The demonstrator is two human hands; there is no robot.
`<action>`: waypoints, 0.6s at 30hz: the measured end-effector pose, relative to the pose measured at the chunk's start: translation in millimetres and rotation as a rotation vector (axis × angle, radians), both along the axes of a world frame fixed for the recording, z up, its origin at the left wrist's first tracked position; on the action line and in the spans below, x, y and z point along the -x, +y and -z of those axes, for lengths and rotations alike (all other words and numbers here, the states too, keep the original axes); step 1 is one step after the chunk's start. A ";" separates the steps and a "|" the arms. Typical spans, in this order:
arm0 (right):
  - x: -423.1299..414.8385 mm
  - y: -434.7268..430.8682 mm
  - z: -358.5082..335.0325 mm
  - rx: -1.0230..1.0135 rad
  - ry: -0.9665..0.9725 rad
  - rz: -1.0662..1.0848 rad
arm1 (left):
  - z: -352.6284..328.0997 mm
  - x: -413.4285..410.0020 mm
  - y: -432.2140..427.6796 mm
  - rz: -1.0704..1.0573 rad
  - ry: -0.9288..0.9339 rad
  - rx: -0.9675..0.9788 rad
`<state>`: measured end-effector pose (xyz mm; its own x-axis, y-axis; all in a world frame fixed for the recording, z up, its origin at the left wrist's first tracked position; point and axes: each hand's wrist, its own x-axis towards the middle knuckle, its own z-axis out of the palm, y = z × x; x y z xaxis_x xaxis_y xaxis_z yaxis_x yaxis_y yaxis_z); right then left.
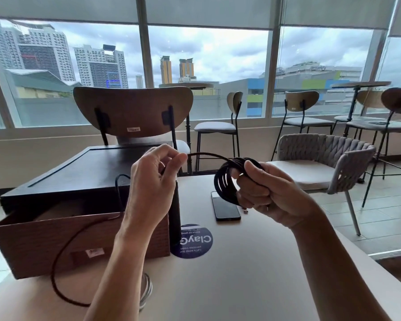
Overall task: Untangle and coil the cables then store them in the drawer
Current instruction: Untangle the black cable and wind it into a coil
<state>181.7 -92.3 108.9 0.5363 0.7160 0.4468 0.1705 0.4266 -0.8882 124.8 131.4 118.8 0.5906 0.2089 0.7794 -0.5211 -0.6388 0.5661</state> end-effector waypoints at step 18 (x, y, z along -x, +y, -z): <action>-6.9 33.1 -2.2 -0.641 0.569 0.235 | 6.8 5.7 -22.1 0.133 0.595 -0.389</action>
<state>188.7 -59.2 111.1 0.9009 0.2630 0.3453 -0.0778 0.8805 -0.4676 119.2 109.3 112.0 0.9391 -0.1216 0.3216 -0.2832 -0.8040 0.5229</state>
